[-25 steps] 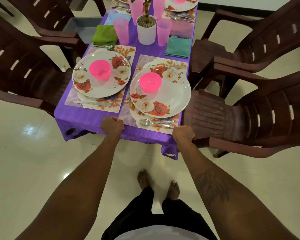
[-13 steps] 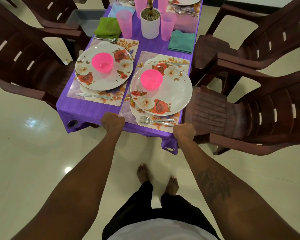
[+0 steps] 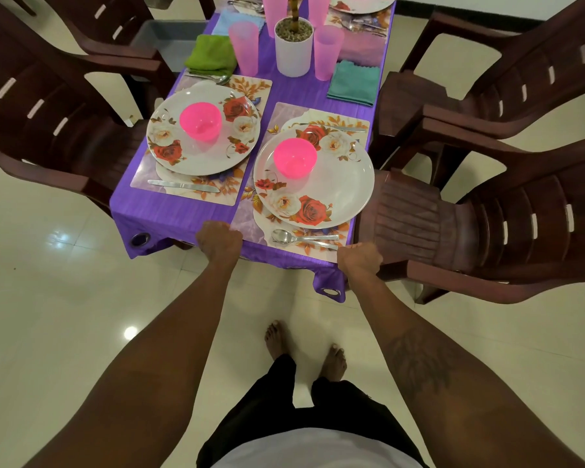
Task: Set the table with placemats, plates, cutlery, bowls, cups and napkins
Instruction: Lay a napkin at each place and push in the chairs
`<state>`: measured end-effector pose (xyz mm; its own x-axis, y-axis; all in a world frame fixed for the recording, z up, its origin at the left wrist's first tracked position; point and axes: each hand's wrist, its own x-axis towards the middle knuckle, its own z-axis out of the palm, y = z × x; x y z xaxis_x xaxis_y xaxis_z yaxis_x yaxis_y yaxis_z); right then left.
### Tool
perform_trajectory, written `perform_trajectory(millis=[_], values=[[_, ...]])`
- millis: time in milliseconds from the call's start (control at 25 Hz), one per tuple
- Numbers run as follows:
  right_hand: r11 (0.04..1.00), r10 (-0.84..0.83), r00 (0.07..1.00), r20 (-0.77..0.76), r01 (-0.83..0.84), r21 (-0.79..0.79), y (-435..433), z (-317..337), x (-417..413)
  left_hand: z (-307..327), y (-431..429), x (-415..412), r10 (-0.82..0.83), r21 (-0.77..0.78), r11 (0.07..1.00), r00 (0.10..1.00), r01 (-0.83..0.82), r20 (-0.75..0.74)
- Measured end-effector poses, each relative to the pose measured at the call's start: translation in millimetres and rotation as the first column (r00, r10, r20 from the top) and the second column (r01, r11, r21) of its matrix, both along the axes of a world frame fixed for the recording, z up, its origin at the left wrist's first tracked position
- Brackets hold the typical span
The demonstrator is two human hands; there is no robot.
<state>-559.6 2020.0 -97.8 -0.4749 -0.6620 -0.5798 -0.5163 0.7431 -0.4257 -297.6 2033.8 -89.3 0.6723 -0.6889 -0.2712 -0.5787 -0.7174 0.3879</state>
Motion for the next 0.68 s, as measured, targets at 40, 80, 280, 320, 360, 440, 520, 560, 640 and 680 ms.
perform_trajectory(millis=[40,80,280,320,360,440,520,560,640,680], values=[[1.000,0.001,1.000,-0.002,-0.001,0.006,0.0,0.2,-0.1,-0.1,-0.3,0.2,-0.008,0.011,1.000,1.000,0.008,0.014],[1.000,0.003,1.000,-0.002,-0.003,0.008,0.6,-0.1,-0.8,0.2,-0.3,-0.3,-0.014,0.014,1.000,1.000,0.014,0.024],[1.000,0.008,1.000,-0.004,-0.008,0.028,5.9,-0.9,-2.4,4.2,1.5,-3.5,-0.022,0.010,1.000,0.999,0.022,0.035],[1.000,-0.002,1.000,0.001,0.002,0.022,6.1,-1.5,-2.7,5.0,1.8,-3.9,-0.017,0.004,1.000,0.999,0.017,0.032],[1.000,-0.015,1.000,0.009,0.015,0.014,6.6,-1.1,-2.5,5.3,2.3,-4.0,-0.012,0.000,1.000,0.999,0.012,0.029],[0.999,-0.046,0.999,0.024,0.047,-0.013,7.7,-1.1,-1.4,6.0,2.8,-4.3,-0.014,-0.004,1.000,0.999,0.014,0.031],[0.997,-0.060,0.998,0.025,0.061,-0.046,9.3,-2.7,-0.5,6.9,3.6,-5.1,-0.018,-0.010,1.000,0.999,0.018,0.028],[0.996,-0.062,0.998,0.026,0.064,-0.059,9.8,-3.1,0.0,7.5,4.3,-5.5,-0.019,-0.014,1.000,0.999,0.019,0.027],[0.995,-0.068,0.997,0.030,0.070,-0.072,9.8,-4.2,0.2,8.1,5.2,-5.6,-0.017,-0.021,1.000,0.999,0.018,0.028],[0.995,-0.069,0.997,0.027,0.071,-0.071,9.5,-5.1,-0.5,7.6,5.6,-5.9,-0.018,-0.022,1.000,1.000,0.019,0.025]])
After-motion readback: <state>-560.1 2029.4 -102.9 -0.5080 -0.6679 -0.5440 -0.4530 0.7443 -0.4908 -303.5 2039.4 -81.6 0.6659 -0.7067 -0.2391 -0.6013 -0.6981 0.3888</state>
